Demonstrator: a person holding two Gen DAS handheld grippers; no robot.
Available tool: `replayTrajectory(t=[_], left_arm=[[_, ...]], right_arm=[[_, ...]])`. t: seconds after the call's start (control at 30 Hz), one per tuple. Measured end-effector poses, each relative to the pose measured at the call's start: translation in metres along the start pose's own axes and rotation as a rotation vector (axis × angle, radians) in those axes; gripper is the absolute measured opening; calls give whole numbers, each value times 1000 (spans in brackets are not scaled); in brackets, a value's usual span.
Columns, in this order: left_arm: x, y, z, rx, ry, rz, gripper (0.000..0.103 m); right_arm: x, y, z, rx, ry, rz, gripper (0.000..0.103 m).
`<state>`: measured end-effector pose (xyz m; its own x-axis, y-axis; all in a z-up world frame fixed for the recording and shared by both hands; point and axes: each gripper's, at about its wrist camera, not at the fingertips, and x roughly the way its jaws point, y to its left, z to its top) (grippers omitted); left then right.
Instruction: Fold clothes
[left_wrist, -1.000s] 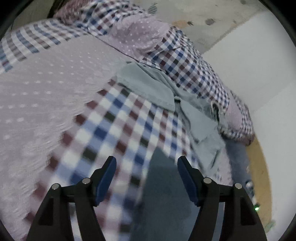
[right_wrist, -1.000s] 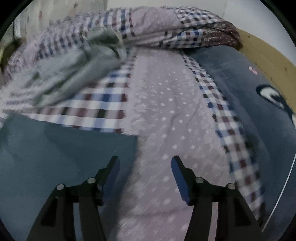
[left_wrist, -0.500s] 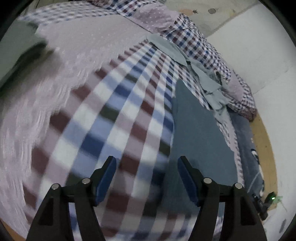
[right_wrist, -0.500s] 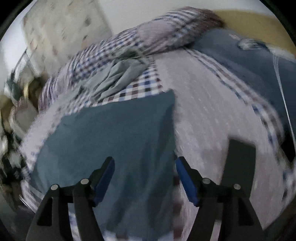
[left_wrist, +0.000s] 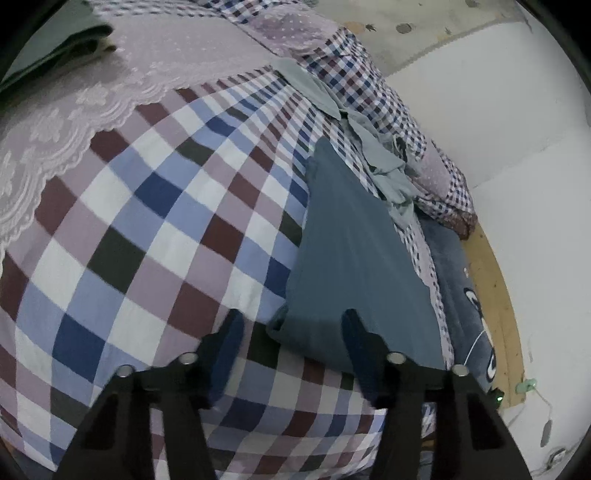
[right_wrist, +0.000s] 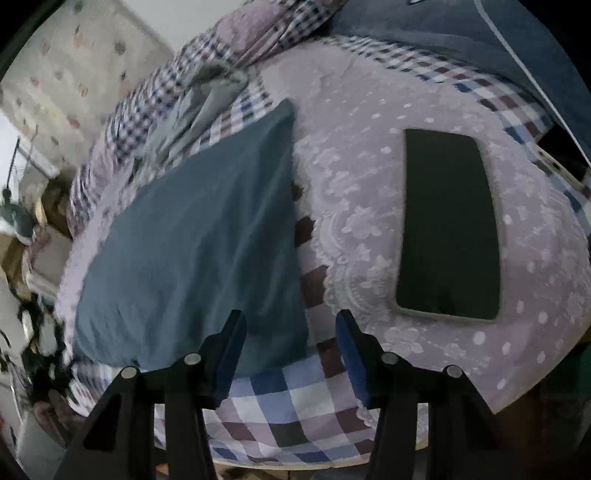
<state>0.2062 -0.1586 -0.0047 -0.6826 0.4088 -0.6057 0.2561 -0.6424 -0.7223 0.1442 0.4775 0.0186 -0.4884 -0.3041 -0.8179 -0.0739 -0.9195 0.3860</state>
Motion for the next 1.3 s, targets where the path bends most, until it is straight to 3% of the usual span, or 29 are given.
replayTrajectory(t=[0.17, 0.2, 0.23, 0.3, 0.33, 0.43, 0.53, 0.73, 0.83, 0.93, 0.97, 1.03, 1.07, 1.17, 1.3], left_arm=[[6, 2, -4, -20, 17, -41, 46], [9, 2, -4, -25, 24, -55, 46], [12, 2, -4, -27, 29, -66, 46], [19, 1, -3, -29, 33, -77, 29], [22, 2, -3, -34, 34, -74, 13], [21, 5, -2, -53, 6, -94, 6], [7, -8, -3, 15, -50, -121, 5], [11, 6, -1, -21, -24, -86, 5], [13, 9, -2, -20, -12, -94, 7], [14, 17, -5, -58, 5, -131, 17], [15, 20, -6, -75, 13, -150, 24], [15, 21, -8, -96, 18, -205, 38], [14, 21, -9, -100, 17, -231, 49], [14, 16, -10, -103, 3, -267, 65], [18, 16, -7, -115, -15, -268, 65]], right_arm=[[14, 4, -3, -25, 24, -26, 51], [14, 4, -3, -23, 21, -25, 45], [14, 4, -4, -23, 19, -21, 32], [14, 9, -5, -45, 16, -7, 17], [14, 14, -6, -60, 15, -9, 12], [13, 23, -6, -103, 10, -47, 6], [2, 23, -6, -128, -6, -86, 5], [-4, 21, -6, -111, 28, -199, 6], [-16, 36, -12, -161, -11, -363, 9], [-35, 54, -21, -192, -101, -388, 13], [-41, 62, -24, -204, -137, -387, 18], [-46, 86, -33, -242, -212, -345, 44], [-46, 101, -38, -270, -246, -323, 48], [-38, 144, -56, -347, -297, -262, 53], [-17, 203, -77, -502, -293, -185, 59]])
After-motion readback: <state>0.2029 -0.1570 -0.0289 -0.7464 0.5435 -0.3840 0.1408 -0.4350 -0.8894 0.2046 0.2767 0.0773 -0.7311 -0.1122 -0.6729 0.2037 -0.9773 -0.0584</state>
